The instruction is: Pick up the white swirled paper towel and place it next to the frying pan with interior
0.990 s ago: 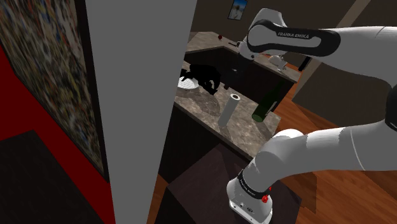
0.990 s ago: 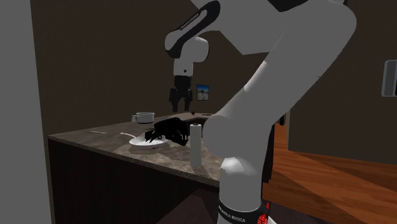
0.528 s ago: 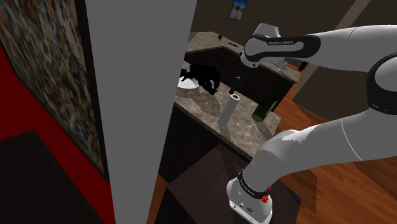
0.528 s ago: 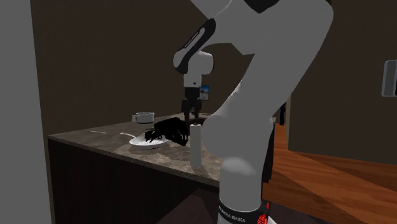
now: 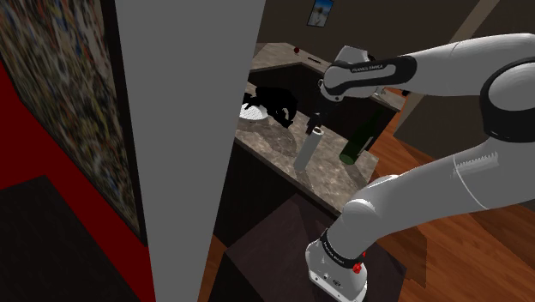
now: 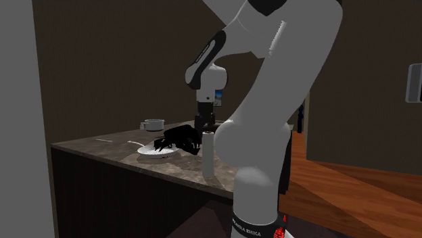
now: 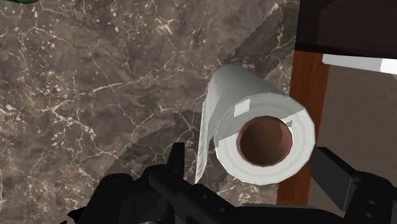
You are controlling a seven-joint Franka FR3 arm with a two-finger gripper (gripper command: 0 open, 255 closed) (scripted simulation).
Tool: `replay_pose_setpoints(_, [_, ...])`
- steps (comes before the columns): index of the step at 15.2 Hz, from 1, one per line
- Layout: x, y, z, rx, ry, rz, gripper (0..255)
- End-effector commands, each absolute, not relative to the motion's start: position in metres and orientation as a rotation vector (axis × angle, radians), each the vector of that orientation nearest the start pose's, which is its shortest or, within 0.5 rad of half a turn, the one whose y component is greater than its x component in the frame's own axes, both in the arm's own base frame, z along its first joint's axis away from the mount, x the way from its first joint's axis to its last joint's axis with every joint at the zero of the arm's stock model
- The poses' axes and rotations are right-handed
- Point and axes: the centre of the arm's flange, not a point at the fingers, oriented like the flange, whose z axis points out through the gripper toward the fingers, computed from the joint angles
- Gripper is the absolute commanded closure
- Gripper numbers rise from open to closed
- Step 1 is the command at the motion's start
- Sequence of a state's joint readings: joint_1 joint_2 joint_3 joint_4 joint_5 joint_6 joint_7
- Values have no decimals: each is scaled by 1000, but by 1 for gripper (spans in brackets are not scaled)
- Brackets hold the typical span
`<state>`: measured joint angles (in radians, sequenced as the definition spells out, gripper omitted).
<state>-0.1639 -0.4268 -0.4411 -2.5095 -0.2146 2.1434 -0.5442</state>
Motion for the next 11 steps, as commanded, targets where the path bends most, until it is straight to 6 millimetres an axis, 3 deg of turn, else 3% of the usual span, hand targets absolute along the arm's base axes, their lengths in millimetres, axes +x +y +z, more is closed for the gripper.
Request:
replay_pose_setpoints(1, [339,-246,415,-3160,-136,-42,0])
replay_pose_setpoints(8, [339,-246,415,-3160,-136,-42,0])
replay_pose_setpoints(9, [339,-246,415,-3160,-136,-42,255])
replay_pose_setpoints(11, [339,-246,415,-3160,-136,-42,255])
